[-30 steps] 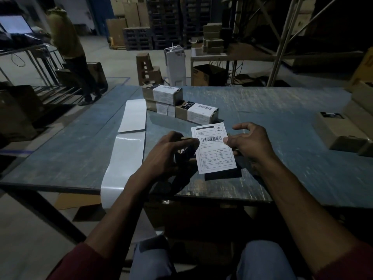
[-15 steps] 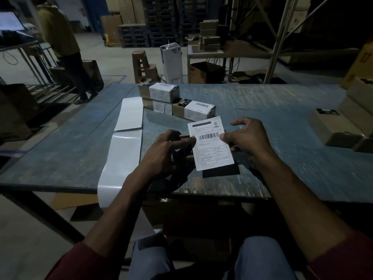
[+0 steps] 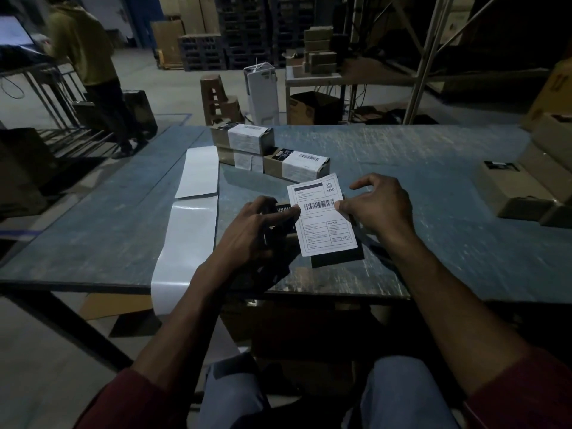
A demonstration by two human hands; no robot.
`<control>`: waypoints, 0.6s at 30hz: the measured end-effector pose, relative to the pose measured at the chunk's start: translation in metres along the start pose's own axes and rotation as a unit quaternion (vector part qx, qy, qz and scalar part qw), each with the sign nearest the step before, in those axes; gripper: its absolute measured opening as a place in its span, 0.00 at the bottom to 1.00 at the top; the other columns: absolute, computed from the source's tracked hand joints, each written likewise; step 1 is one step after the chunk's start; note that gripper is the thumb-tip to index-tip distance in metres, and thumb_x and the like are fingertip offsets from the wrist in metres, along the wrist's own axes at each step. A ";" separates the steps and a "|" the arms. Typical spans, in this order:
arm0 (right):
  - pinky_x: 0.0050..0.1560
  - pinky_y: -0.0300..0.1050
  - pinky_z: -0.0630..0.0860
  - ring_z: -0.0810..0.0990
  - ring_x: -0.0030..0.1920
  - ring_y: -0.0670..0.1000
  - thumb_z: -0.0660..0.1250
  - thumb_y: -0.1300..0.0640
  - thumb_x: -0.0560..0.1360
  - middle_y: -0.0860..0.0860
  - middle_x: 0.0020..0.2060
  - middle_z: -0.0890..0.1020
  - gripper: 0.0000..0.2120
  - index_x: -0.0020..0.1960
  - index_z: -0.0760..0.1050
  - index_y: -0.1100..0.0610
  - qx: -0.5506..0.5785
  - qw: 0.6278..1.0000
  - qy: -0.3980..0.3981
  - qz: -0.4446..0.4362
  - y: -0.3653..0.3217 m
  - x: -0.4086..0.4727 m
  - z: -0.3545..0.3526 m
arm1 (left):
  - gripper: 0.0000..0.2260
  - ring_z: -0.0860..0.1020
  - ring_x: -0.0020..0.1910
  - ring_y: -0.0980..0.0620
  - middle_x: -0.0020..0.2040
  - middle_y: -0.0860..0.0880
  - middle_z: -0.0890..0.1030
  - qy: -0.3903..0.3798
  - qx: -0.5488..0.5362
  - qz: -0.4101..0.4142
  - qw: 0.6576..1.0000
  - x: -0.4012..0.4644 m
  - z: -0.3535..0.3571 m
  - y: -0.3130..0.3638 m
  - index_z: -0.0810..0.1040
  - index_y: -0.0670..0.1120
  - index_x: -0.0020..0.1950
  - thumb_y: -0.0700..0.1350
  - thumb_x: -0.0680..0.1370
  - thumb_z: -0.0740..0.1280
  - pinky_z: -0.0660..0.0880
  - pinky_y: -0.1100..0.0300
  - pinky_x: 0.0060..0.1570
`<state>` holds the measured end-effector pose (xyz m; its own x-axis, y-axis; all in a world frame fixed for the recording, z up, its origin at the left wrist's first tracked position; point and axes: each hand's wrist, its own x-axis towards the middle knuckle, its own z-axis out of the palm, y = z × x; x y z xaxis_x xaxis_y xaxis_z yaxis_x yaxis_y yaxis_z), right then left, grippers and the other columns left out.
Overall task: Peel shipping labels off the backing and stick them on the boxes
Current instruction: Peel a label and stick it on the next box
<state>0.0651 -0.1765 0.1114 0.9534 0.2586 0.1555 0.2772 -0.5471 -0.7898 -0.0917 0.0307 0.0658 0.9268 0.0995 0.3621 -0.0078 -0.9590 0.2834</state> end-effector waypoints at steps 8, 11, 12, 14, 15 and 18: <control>0.50 0.49 0.81 0.83 0.50 0.49 0.82 0.43 0.67 0.45 0.50 0.83 0.22 0.56 0.81 0.49 -0.003 0.998 0.038 -0.056 0.022 -0.001 0.000 | 0.31 0.74 0.66 0.43 0.67 0.46 0.70 -0.004 -0.060 -0.011 0.998 -0.006 -0.008 0.006 0.73 0.56 0.77 0.57 0.74 0.69 0.79 0.45 0.59; 0.51 0.48 0.82 0.84 0.51 0.49 0.80 0.42 0.71 0.48 0.53 0.85 0.23 0.61 0.81 0.51 0.150 0.988 -0.038 -0.016 0.018 0.001 0.000 | 0.29 0.75 0.66 0.43 0.67 0.47 0.70 0.024 -0.087 0.014 0.996 -0.006 -0.012 0.008 0.74 0.58 0.76 0.55 0.74 0.71 0.81 0.44 0.56; 0.48 0.47 0.81 0.84 0.48 0.49 0.79 0.40 0.71 0.48 0.50 0.85 0.25 0.62 0.81 0.52 0.216 0.972 -0.094 0.006 0.014 0.002 -0.003 | 0.29 0.75 0.67 0.43 0.68 0.47 0.70 0.042 -0.083 0.023 0.995 -0.004 -0.015 0.008 0.74 0.58 0.75 0.51 0.74 0.75 0.81 0.44 0.55; 0.46 0.48 0.76 0.81 0.41 0.50 0.76 0.39 0.73 0.47 0.39 0.83 0.18 0.52 0.83 0.53 0.287 0.934 -0.214 0.014 0.005 0.003 -0.010 | 0.32 0.74 0.68 0.44 0.70 0.49 0.69 0.074 -0.081 0.029 0.994 -0.001 -0.022 0.011 0.74 0.59 0.76 0.44 0.74 0.79 0.82 0.49 0.55; 0.47 0.49 0.76 0.81 0.39 0.50 0.75 0.40 0.74 0.47 0.36 0.81 0.13 0.44 0.83 0.50 0.300 0.918 -0.259 0.003 0.002 0.003 -0.014 | 0.33 0.73 0.69 0.45 0.70 0.49 0.69 0.090 -0.085 0.033 0.992 0.000 -0.026 0.013 0.74 0.58 0.76 0.43 0.73 0.79 0.82 0.52 0.55; 0.50 0.57 0.83 0.88 0.46 0.53 0.77 0.46 0.69 0.50 0.45 0.89 0.11 0.49 0.85 0.50 0.315 0.902 -0.296 -0.022 -0.004 0.003 -0.018 | 0.38 0.73 0.70 0.46 0.72 0.50 0.69 0.112 -0.104 0.032 0.988 0.000 -0.033 0.015 0.70 0.56 0.78 0.42 0.71 0.81 0.82 0.49 0.57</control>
<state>0.0685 -0.1877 0.1254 0.6613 0.7501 -0.0018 0.0128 -0.0137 -0.9998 -0.1040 0.0248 0.0995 0.8151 0.1187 0.5670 -0.1630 -0.8922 0.4211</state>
